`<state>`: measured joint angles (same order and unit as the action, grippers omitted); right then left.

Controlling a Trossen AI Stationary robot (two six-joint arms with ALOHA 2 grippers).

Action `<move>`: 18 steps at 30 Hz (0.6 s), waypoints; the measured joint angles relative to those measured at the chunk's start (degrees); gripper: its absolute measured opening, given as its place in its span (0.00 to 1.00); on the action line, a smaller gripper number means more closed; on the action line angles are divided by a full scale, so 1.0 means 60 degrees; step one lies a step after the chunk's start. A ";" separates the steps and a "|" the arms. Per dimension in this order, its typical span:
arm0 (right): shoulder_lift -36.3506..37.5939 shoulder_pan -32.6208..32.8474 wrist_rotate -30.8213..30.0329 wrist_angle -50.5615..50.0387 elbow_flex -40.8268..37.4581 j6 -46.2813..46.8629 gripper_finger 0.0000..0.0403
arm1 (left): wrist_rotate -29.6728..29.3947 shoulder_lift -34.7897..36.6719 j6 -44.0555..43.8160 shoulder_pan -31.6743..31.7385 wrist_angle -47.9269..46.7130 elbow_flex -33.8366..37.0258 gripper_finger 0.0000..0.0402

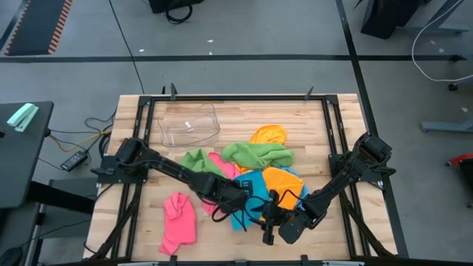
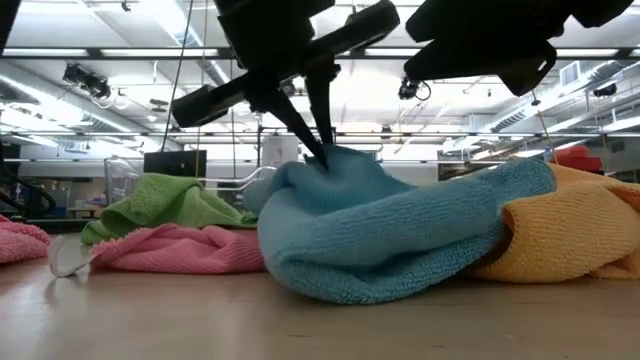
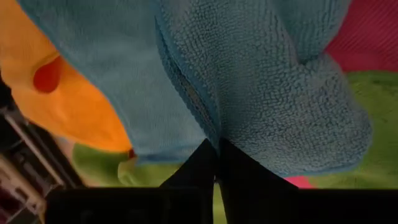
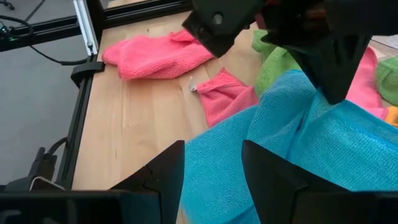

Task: Fold microfiber towels
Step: Fold the left blue microfiber towel

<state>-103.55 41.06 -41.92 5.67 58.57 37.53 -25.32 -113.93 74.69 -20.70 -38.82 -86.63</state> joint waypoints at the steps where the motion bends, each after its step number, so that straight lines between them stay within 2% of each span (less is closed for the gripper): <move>1: 0.0000 0.0003 -0.0001 0.0000 0.0000 0.0010 0.42 | 0.0166 0.0000 0.0058 0.0009 0.0012 0.0000 0.04; 6: 0.0000 0.0021 -0.0001 -0.0032 0.0000 0.0060 0.42 | 0.0737 0.0000 -0.0025 0.0002 -0.0056 0.0000 0.05; 14: 0.0000 0.0017 -0.0001 -0.0091 0.0000 -0.0083 0.42 | 0.0883 -0.0069 -0.0156 0.0280 -0.0109 0.0004 0.16; 18: 0.0000 0.0017 -0.0001 -0.0095 0.0000 -0.0078 0.42 | 0.0831 -0.0069 -0.0892 0.0388 -0.0080 0.0004 0.24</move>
<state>-103.55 41.17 -41.93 5.10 58.57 37.06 -20.33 -114.34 69.33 -18.37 -39.31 -86.61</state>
